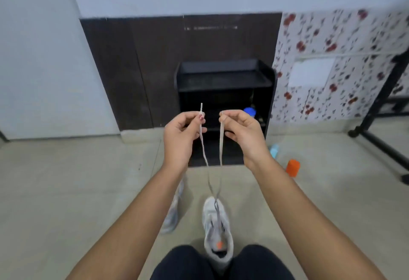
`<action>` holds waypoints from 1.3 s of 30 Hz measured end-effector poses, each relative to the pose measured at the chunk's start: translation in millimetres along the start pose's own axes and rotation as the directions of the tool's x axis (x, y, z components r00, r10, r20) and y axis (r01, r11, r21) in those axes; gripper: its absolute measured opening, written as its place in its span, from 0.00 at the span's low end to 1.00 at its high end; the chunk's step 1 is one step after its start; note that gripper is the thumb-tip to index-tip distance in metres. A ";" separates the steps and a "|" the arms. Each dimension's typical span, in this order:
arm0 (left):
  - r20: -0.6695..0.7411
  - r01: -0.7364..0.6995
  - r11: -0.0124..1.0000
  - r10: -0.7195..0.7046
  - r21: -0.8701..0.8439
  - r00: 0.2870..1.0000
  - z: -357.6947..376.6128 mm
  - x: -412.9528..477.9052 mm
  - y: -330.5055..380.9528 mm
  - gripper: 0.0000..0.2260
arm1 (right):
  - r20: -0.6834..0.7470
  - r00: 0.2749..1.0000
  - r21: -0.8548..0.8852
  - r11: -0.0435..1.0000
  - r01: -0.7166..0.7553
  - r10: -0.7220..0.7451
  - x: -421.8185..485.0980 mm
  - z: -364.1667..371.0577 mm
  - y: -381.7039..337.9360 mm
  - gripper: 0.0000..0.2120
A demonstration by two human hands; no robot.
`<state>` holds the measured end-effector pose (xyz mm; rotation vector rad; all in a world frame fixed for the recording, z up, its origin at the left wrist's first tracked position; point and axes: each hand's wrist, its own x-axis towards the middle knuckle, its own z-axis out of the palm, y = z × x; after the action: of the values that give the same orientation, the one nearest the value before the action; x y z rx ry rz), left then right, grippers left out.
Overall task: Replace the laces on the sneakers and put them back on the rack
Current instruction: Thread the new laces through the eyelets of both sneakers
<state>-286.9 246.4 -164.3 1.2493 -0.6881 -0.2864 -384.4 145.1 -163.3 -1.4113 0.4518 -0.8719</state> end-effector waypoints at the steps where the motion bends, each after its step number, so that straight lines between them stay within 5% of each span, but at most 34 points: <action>1: -0.001 -0.034 0.999 0.034 0.003 0.999 2.7 4.5 8.6 0.05 | -0.009 1.000 -0.002 1.000 0.025 -0.025 4.6 0.4 -9.9 0.04; 5: -0.004 -0.159 0.987 0.159 -0.030 0.987 15.2 26.3 52.2 0.05 | -0.019 0.987 0.009 0.987 0.160 -0.160 26.3 6.7 -59.8 0.04; 11: 0.017 -0.163 0.987 0.163 0.012 0.986 25.9 42.8 82.7 0.05 | -0.005 0.969 -0.010 0.969 0.248 -0.248 44.6 20.3 -94.3 0.03; 23: -0.022 0.002 0.998 -0.003 -0.057 1.000 31.5 51.5 87.5 0.04 | -0.048 0.967 0.046 0.967 0.252 -0.250 43.9 32.4 -84.4 0.06; 34: 0.041 -0.003 1.000 0.004 -0.023 0.999 34.5 54.8 89.1 0.04 | -0.106 0.968 0.115 0.965 0.237 -0.226 41.5 31.4 -84.8 0.05; 39: 0.109 0.007 1.000 -0.004 -0.021 0.994 30.1 39.6 77.3 0.06 | -0.060 0.994 0.168 0.980 0.105 -0.096 20.8 18.7 -79.9 0.06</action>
<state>-287.8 225.5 -74.8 1.2216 -0.7734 -0.3680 -377.8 147.3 -79.0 -1.2645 0.3386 -1.0073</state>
